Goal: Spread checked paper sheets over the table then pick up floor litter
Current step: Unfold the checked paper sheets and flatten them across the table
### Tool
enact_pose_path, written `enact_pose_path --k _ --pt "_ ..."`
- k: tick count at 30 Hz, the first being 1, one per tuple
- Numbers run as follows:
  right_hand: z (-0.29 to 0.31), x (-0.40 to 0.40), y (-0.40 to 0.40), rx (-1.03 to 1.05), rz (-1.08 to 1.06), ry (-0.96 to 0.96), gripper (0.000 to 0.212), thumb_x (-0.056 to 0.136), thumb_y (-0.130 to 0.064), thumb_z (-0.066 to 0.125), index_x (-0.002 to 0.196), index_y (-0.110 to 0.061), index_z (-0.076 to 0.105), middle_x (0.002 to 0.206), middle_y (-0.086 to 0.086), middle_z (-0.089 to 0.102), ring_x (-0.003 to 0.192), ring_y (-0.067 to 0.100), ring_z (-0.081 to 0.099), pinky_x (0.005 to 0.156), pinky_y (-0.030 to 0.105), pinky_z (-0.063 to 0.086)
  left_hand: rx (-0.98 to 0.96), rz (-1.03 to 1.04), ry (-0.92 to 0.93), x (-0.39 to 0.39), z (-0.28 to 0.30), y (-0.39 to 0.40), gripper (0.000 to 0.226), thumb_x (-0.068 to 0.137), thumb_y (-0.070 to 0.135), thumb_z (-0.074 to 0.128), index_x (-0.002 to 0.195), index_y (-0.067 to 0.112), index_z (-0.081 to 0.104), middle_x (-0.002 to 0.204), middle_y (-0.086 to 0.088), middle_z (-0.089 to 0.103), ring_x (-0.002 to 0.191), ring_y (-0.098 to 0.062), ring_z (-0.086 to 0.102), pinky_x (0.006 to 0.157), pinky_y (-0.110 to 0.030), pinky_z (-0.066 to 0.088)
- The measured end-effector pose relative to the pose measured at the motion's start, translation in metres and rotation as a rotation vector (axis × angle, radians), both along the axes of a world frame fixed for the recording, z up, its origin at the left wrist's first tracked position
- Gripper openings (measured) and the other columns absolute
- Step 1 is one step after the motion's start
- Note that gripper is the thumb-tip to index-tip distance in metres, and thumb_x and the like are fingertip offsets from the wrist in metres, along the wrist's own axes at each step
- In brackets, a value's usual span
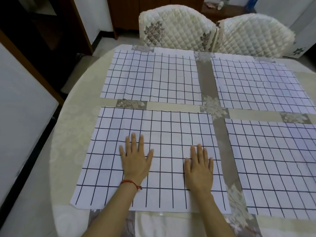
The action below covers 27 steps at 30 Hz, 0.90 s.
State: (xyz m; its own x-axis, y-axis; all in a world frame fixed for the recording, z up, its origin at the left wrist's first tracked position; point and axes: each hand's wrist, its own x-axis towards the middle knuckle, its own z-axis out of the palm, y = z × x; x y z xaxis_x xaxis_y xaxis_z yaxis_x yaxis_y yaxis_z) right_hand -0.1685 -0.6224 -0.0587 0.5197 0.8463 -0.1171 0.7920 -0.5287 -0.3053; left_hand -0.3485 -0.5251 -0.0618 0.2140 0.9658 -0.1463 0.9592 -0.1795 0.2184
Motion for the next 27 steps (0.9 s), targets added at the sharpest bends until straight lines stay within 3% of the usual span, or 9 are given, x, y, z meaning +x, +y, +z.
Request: enact_pose_path --k 5,7,9,11,14,20,21,25,27 --pt "-0.001 0.000 0.000 0.015 -0.004 0.005 0.057 0.093 -0.045 0.014 0.147 -0.031 0.008 0.155 -0.012 -0.007 0.139 0.002 -0.016 0.117 0.034 -0.012 0.013 0.285 -0.062 -0.018 0.006 0.005 0.070 0.092 0.050 0.032 0.147 0.013 0.011 0.156 -0.019 0.005 0.144 -0.036 0.001 0.114 -0.060 0.008" --pt "-0.002 0.000 0.000 0.017 -0.001 -0.001 0.056 0.093 -0.044 0.015 0.147 -0.031 0.007 0.157 -0.010 -0.005 0.139 0.002 -0.015 0.117 0.035 -0.011 0.104 0.171 -0.102 0.013 0.013 0.007 0.067 0.090 0.045 0.043 0.144 0.011 0.023 0.154 -0.019 0.017 0.143 -0.037 0.012 0.112 -0.060 0.015" --pt "-0.002 -0.001 0.000 0.022 -0.003 -0.006 0.059 0.090 -0.047 0.009 0.147 -0.031 0.007 0.155 -0.012 -0.007 0.139 0.002 -0.015 0.117 0.034 -0.012 0.115 -0.181 -0.098 0.056 0.014 0.009 0.063 0.091 0.048 0.036 0.145 0.020 0.019 0.157 -0.007 0.014 0.145 -0.028 0.009 0.114 -0.054 0.009" --pt "-0.002 -0.001 0.001 0.027 -0.005 -0.010 0.060 0.090 -0.047 0.009 0.147 -0.030 0.008 0.156 -0.011 -0.006 0.140 0.003 -0.015 0.116 0.034 -0.012 0.028 -0.377 -0.066 0.079 0.011 0.017 0.060 0.094 0.052 0.023 0.147 0.027 0.007 0.159 0.001 0.003 0.146 -0.022 -0.003 0.116 -0.050 -0.002" --pt "-0.003 0.000 0.001 0.030 -0.006 -0.011 0.059 0.090 -0.046 0.012 0.147 -0.031 0.009 0.156 -0.011 -0.004 0.140 0.003 -0.014 0.116 0.033 -0.012 0.028 -0.308 0.009 0.053 0.000 0.049 0.061 0.092 0.057 0.016 0.146 0.031 0.004 0.159 0.003 0.000 0.146 -0.022 -0.005 0.115 -0.048 -0.008" --pt "-0.003 0.000 0.001 0.008 0.000 -0.024 0.057 0.093 -0.045 0.015 0.147 -0.030 0.007 0.158 -0.008 -0.002 0.144 0.009 -0.009 0.116 0.034 -0.011 0.047 0.195 -0.046 -0.037 0.004 0.060 0.065 0.094 0.049 0.024 0.147 0.013 0.014 0.158 -0.011 0.005 0.145 -0.031 0.001 0.116 -0.058 0.005" --pt "-0.003 0.001 0.001 0.005 0.003 -0.026 0.056 0.094 -0.043 0.018 0.148 -0.030 0.007 0.158 -0.008 -0.002 0.145 0.010 -0.009 0.117 0.035 -0.011 0.075 0.165 -0.058 -0.034 0.008 0.045 0.065 0.094 0.050 0.023 0.147 0.013 0.015 0.157 -0.011 0.006 0.145 -0.031 0.003 0.116 -0.057 0.003" --pt "-0.002 0.000 0.000 0.003 -0.004 -0.022 0.055 0.097 -0.041 0.023 0.147 -0.029 0.006 0.158 -0.007 -0.002 0.145 0.011 -0.008 0.117 0.036 -0.011 0.110 -0.275 -0.024 -0.002 0.014 -0.040 0.064 0.093 0.055 0.009 0.143 0.020 0.027 0.153 -0.005 0.021 0.141 -0.029 0.024 0.117 -0.051 0.008" --pt "-0.001 -0.001 0.000 -0.003 0.002 -0.024 0.055 0.097 -0.041 0.023 0.148 -0.029 0.005 0.158 -0.007 -0.003 0.145 0.011 -0.009 0.117 0.036 -0.011 0.040 -0.269 -0.015 -0.008 0.011 -0.057 0.065 0.091 0.057 0.005 0.145 0.024 0.021 0.153 0.000 0.014 0.142 -0.029 0.021 0.117 -0.048 0.000"
